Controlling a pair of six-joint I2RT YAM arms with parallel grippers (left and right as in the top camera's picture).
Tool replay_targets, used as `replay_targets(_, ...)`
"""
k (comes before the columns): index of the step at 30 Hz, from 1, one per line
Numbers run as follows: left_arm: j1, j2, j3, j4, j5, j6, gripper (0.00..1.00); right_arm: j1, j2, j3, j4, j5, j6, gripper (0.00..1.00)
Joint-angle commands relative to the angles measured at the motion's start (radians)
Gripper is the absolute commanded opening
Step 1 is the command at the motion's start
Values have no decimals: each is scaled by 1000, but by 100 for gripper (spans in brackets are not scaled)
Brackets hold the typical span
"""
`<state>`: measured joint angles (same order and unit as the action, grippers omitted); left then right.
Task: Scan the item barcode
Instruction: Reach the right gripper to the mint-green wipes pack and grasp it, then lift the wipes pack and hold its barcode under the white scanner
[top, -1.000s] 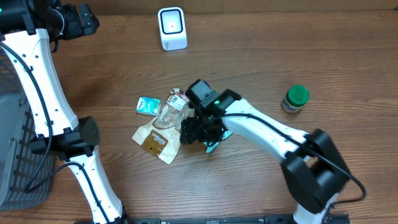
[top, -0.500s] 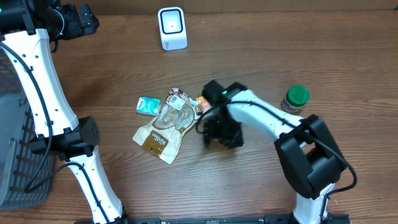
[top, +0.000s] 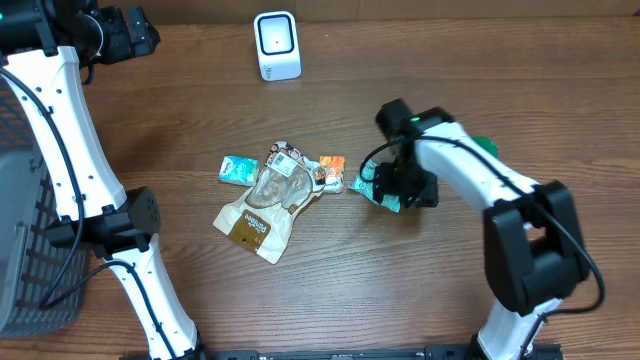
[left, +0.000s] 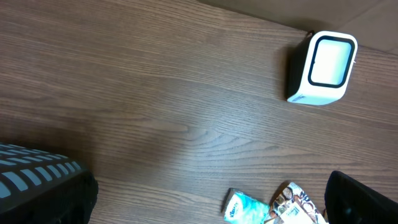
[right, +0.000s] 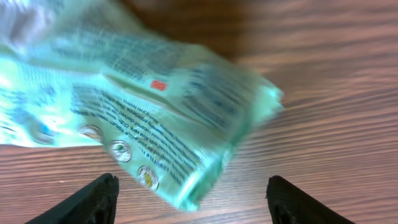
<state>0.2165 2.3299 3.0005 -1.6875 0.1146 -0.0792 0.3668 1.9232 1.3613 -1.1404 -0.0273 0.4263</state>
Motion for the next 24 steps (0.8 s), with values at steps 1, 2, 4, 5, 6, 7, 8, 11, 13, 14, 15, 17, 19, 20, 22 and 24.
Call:
replay_targets(1,-1,-35,17,-2,-7,-14,100,-61,-57,33,10,-110,-14,75)
replay_targets(2,-1,-35,17,-2,-7,-14,100,-75,-57,27,15,-144,-10,76)
replay_targets(4,-1,-35,17,-2,-7,-14,99,-106,-57,0,52,-223,-8,76)
replay_targets(5,-1,-35,17,-2,-7,-14,100,-116,-56,-14,72,-248,-8,75)
replay_targets(6,-1,-35,17,-2,-7,-13,100,-126,-56,-33,97,-268,-8,75)
replay_targets(7,-1,-35,17,-2,-7,-14,99,-135,-56,-53,127,-289,-8,74)
replay_targets(8,-1,-35,17,-2,-7,-14,100,-141,-56,-74,157,-311,-5,73)
replay_targets(11,-2,-35,17,-2,-7,-14,100,-150,-56,-154,254,-333,50,70)
replay_targets(13,-2,-35,17,-2,-7,-14,100,-150,-56,-187,298,-333,72,68)
replay_targets(14,-2,-35,17,-2,-7,-14,100,-150,-56,-203,325,-333,72,67)
replay_targets(15,-2,-35,17,-2,-7,-14,100,-150,-56,-214,347,-333,73,66)
replay_targets(17,-2,-35,17,-2,-7,-14,100,-150,-56,-241,398,-333,75,65)
replay_targets(19,-2,-35,17,-2,-7,-14,99,-150,-56,-263,439,-333,75,63)
replay_targets(20,-2,-35,17,-2,-7,-14,99,-151,-56,-268,449,-333,75,62)
replay_targets(22,-1,-35,17,-2,-7,-14,99,-156,-56,-273,465,-330,73,48)
replay_targets(24,-1,-35,17,-2,-8,-14,100,-159,-56,-275,475,-319,70,29)
